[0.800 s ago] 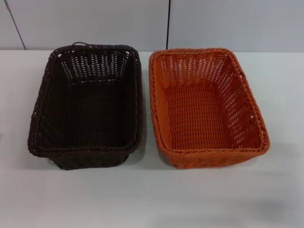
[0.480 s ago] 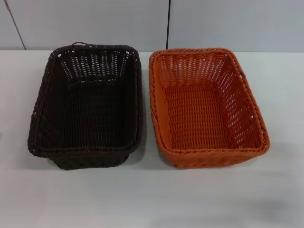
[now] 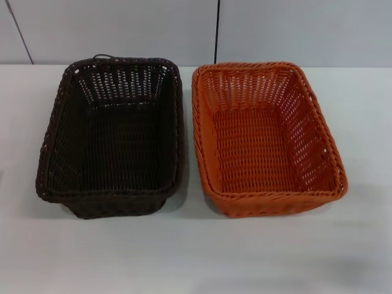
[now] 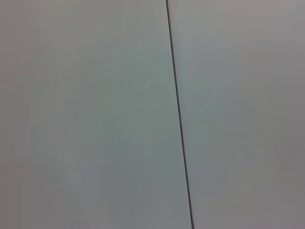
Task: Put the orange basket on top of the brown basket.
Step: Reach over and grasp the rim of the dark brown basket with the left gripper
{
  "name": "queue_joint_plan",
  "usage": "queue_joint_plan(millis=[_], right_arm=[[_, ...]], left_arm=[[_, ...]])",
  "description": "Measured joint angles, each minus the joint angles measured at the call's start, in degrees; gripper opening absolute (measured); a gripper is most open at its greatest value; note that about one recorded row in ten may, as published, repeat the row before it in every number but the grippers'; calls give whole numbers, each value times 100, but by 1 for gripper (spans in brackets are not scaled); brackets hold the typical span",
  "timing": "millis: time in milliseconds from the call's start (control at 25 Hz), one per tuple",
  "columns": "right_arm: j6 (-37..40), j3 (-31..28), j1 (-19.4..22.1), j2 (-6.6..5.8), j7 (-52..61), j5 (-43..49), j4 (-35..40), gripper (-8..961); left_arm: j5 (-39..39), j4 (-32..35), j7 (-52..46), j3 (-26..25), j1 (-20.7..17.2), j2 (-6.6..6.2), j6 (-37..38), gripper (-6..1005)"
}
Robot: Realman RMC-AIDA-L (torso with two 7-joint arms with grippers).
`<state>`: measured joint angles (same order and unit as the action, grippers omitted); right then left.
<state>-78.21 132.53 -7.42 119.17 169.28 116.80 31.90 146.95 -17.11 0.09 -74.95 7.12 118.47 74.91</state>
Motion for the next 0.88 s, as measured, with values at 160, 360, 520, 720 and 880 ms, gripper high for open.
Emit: queue_joint_plan(millis=[160,360,520,720,880], right_arm=[[11,6,3,6,0,0,-17,612],[15,8,4,8,0,0,-22,610],[17,9,-3,8,0,0,-25,609],[-10,9,-6,2,0,15,12,607],[0,7,14,0,0,12,26,605]], left_arm=[[6,-8,13,14,0,0,-5,777],[46,-74,94,101,-18,-10,-112,772],[107,-779,72,96,-164,-151,-841,768],[548,-3426,85,-107,-910,-713,-3408,762],[1036,-5582,93,-638,-1538,-832,-5397,758]])
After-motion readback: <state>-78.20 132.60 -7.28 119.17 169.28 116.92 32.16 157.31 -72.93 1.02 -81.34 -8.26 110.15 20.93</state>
